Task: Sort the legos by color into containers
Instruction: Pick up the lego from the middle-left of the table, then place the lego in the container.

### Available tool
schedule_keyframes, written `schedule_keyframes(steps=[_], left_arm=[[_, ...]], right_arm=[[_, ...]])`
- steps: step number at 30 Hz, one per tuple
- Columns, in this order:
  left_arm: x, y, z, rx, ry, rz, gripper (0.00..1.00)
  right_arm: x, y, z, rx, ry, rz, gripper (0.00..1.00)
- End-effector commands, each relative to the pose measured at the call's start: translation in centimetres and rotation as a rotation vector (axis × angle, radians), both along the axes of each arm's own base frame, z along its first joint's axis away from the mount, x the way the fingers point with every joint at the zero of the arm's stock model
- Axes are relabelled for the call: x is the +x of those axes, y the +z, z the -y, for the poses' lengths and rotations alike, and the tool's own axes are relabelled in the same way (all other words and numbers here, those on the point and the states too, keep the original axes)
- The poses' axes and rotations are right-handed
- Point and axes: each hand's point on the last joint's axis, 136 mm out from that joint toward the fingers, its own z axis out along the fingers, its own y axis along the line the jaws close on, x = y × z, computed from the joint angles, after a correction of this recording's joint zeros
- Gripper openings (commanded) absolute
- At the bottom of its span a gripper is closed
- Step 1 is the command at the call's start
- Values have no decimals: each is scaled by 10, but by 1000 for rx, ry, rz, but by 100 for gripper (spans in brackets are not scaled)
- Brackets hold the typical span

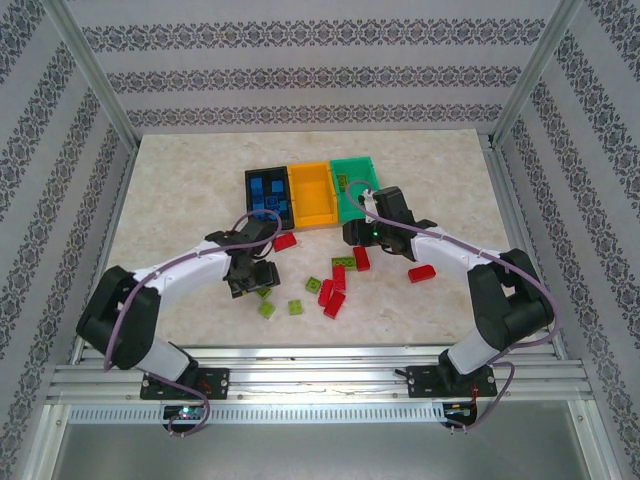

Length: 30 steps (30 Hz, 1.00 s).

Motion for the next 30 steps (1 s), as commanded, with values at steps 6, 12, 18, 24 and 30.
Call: schedule_keyframes(steps=[6,12,18,24,30], left_arm=[[-3,-28,-7,133,1,-131,70],[7,-28,-3,132,-6,-102,55],[17,-15,5,106,-16,-29,39],[36,9,33,9,-56,111,29],[61,30,69,-154,-73,240,28]], right_arm=[[-7,8,-10,41,29,12,48],[-7,9,-8,35,23,18,48],[-7,11,-7,35,20,25,48],[-7,13,-7,55,12,31,48],[-5,13,-6,155,-9,0,48]])
